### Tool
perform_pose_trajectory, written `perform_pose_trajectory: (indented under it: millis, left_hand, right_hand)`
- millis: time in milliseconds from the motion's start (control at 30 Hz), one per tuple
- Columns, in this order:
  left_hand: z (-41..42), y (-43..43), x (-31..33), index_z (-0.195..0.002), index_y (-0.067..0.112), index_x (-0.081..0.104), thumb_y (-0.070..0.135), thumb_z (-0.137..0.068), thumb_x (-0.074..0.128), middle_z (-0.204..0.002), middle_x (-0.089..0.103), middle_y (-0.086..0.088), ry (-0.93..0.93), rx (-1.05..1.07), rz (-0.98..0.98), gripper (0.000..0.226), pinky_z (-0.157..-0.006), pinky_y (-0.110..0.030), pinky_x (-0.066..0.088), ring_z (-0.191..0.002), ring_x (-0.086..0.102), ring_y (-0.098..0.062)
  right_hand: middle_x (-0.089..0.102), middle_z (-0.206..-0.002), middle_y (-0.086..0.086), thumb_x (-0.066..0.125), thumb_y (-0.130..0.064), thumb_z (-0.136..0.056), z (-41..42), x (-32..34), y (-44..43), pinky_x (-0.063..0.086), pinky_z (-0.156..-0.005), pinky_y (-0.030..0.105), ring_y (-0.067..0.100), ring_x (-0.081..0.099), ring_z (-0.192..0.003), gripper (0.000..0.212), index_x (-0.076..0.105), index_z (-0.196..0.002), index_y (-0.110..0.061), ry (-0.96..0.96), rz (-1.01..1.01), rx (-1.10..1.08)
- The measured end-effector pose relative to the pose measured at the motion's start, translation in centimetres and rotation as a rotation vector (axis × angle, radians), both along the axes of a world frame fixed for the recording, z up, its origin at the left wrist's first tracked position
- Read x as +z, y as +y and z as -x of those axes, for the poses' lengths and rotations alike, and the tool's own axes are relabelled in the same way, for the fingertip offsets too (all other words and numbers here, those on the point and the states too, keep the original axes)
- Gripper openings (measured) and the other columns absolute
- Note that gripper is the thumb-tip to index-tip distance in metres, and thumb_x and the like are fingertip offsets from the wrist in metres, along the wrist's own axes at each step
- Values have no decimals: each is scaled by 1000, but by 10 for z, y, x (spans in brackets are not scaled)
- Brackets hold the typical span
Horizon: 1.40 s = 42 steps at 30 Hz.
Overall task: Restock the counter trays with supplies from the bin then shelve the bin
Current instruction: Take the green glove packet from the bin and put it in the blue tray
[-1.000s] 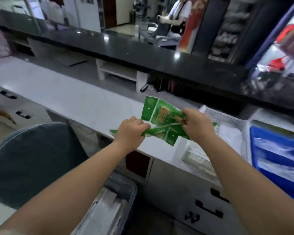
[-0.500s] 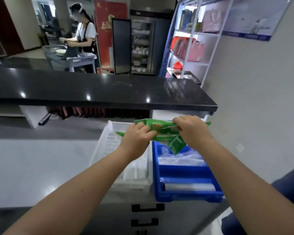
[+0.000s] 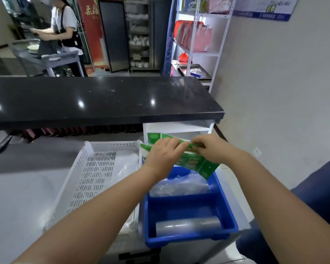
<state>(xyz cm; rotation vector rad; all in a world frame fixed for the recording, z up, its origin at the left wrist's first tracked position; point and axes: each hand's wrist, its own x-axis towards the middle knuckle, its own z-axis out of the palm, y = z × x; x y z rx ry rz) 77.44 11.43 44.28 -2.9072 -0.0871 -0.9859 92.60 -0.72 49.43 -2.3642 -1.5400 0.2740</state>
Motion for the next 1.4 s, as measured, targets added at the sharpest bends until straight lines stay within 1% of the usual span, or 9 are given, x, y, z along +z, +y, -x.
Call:
perform_pose_trajectory:
  millis: [167,333,433,600,733,933,1100,1233,1400]
  left_hand:
    - [-20,30,-2,-116,11,48,-7,-67,65,-84,59,-12,-74,-23,-8,55,-57,-36,40,-68,48,-26]
    - [-34,66,-9,-111,18,53,6,-55,72,-107,64,-12,-167,120,-21,60,-85,-41,36,-101,48,-30]
    - [-41,82,-12,-108,16,57,12,-56,76,-107,65,-6,-99,122,53,56,-94,-43,39,-101,59,-30]
    - [-48,97,-17,-86,14,66,10,-60,77,-74,65,0,-30,153,63,29,-74,-35,31,-71,61,-26]
    - [-52,108,-24,-81,16,63,4,-64,70,-76,64,2,64,243,63,22,-71,-35,29,-72,57,-26]
    - [-71,114,-25,-91,13,67,4,-61,67,-82,66,-2,105,348,93,31,-74,-37,33,-75,57,-27]
    - [-90,116,-27,-99,16,68,14,-67,74,-87,68,0,40,377,136,33,-76,-38,34,-78,59,-26]
    - [-101,115,-32,-97,16,68,15,-64,75,-85,67,-1,31,361,87,33,-76,-35,29,-77,59,-27]
    - [-106,118,-33,-96,17,67,15,-68,70,-87,67,0,39,398,102,28,-77,-36,32,-79,59,-26]
  right_hand:
    - [66,-95,0,51,-7,-87,1,-6,39,53,-76,39,19,58,-84,23,65,-97,-22,33,-87,-64]
    - [66,-106,-1,48,-9,-89,-2,-18,68,53,-82,44,22,60,-92,31,62,-109,-30,90,-71,-103]
    - [66,-115,-2,46,-9,-91,-9,-22,83,52,-85,41,21,60,-97,38,62,-117,-33,65,-48,-97]
    - [71,-102,-3,60,-18,-87,-18,-24,90,50,-84,35,18,62,-93,21,69,-104,-27,73,-162,-69]
    - [69,-93,-5,69,-30,-84,-42,-36,75,46,-81,30,16,61,-89,15,68,-95,-20,-14,-303,-70]
    - [65,-89,-8,72,-19,-81,-77,-92,28,51,-78,33,9,59,-79,23,63,-101,-25,246,-419,-373]
    - [66,-108,1,68,-14,-82,-78,-146,36,46,-91,34,21,60,-100,27,66,-109,-21,277,-139,-201]
    - [52,-137,-2,70,-29,-82,-73,-156,85,38,-103,37,23,46,-124,52,52,-131,-30,134,147,112]
    - [42,-140,3,71,-35,-77,-69,-169,119,38,-102,48,32,40,-126,73,34,-141,-40,-88,394,202]
